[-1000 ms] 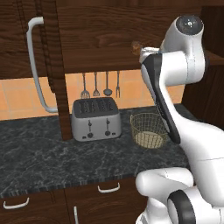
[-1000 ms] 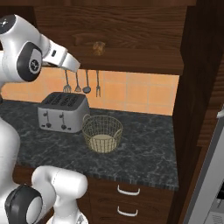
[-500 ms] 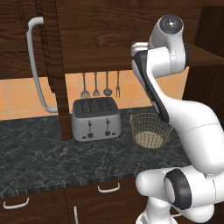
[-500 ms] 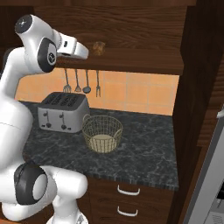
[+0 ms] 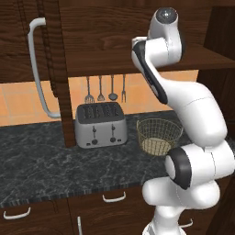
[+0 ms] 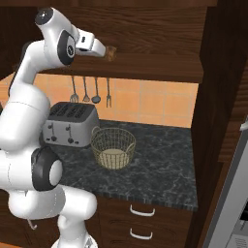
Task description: Open the cabinet, pick up the bread from the cabinet and place it in the basket. Then move the basket to the dining counter.
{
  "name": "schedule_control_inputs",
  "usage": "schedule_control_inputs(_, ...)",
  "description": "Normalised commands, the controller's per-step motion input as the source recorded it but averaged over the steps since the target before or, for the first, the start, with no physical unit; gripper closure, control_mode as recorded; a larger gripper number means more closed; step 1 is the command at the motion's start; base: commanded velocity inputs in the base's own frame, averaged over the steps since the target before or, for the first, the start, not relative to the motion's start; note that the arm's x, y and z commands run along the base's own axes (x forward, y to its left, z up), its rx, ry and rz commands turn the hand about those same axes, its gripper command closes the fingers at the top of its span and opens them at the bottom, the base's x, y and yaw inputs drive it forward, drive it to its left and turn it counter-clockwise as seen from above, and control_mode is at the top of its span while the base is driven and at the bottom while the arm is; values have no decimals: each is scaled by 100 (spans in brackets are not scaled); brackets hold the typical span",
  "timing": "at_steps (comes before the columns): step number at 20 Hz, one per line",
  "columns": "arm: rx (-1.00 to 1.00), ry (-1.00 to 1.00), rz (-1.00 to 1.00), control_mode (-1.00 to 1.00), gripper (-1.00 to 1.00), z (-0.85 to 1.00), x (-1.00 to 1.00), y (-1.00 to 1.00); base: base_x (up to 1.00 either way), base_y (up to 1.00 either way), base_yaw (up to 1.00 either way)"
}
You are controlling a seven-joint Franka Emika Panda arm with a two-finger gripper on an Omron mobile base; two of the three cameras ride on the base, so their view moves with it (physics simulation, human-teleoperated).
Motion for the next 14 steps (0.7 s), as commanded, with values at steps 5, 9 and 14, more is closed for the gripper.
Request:
schedule_control_inputs(5, 2, -1, 0, -100, -100, -10, 37, -7, 0, 0, 0)
schedule_control_inputs(9, 0, 0, 0, -100, -100, -8, 47, 0, 0, 0, 0)
schedule_control_inputs(14, 0, 0, 0, -100, -100, -14, 48, -9, 0, 0, 0)
